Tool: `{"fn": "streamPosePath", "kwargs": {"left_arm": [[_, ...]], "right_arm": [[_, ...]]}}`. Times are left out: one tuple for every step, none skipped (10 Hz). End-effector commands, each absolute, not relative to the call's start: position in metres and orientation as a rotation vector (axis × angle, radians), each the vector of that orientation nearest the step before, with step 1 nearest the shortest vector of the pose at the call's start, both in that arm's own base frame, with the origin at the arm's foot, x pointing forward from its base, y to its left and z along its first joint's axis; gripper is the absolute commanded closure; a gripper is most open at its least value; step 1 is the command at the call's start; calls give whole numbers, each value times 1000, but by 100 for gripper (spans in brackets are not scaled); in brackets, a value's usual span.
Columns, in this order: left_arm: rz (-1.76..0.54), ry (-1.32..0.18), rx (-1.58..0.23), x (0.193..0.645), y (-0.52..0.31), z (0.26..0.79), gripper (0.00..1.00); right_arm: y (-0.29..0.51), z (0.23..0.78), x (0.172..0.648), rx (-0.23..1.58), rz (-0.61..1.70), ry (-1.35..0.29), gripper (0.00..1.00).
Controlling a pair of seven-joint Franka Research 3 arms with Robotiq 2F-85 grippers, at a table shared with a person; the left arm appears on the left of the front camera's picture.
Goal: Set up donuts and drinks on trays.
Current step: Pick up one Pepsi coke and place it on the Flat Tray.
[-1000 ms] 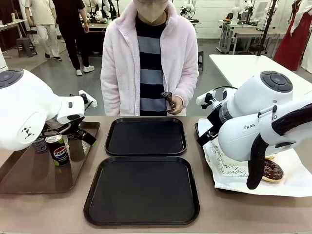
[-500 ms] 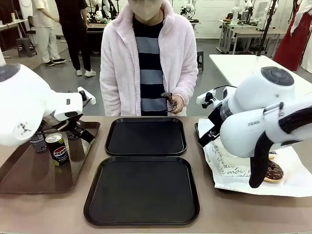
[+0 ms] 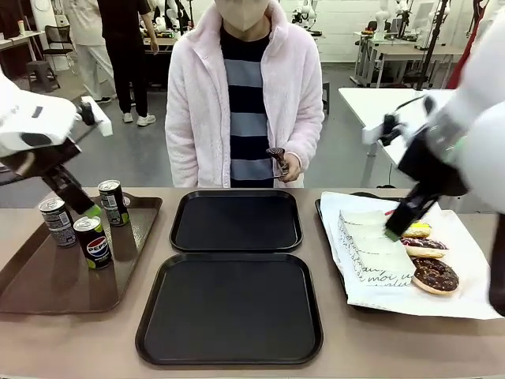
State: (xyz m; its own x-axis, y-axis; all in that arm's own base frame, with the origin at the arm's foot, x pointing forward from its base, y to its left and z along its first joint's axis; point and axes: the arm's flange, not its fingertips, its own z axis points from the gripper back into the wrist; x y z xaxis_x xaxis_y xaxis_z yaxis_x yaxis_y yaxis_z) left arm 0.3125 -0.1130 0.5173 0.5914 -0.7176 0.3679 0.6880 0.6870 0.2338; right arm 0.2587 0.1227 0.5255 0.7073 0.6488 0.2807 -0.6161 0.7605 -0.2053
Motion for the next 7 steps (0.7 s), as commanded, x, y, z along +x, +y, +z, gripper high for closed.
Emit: {"fn": "streamPosePath", "kwargs": {"left_arm": [[-809, -443, 47, 328, -119, 499, 0], [-809, -443, 47, 328, -119, 499, 0], [-818, -463, 71, 309, -112, 521, 0], [-623, -469, -424, 319, -80, 520, 0], [-582, -450, -632, 322, -58, 527, 0], [-504, -420, -668, 323, -40, 531, 0], [-419, -377, -787, 331, -12, 533, 0]], "right_arm": [[135, 500, 284, -75, 713, -318, 0], [135, 500, 284, -75, 713, -318, 0], [120, 531, 251, -101, 702, -359, 0], [77, 530, 273, 474, 477, -366, 0], [37, 531, 285, 602, 345, -384, 0], [7, 538, 285, 705, 260, -398, 0], [-27, 545, 283, 768, 141, -397, 0]]}}
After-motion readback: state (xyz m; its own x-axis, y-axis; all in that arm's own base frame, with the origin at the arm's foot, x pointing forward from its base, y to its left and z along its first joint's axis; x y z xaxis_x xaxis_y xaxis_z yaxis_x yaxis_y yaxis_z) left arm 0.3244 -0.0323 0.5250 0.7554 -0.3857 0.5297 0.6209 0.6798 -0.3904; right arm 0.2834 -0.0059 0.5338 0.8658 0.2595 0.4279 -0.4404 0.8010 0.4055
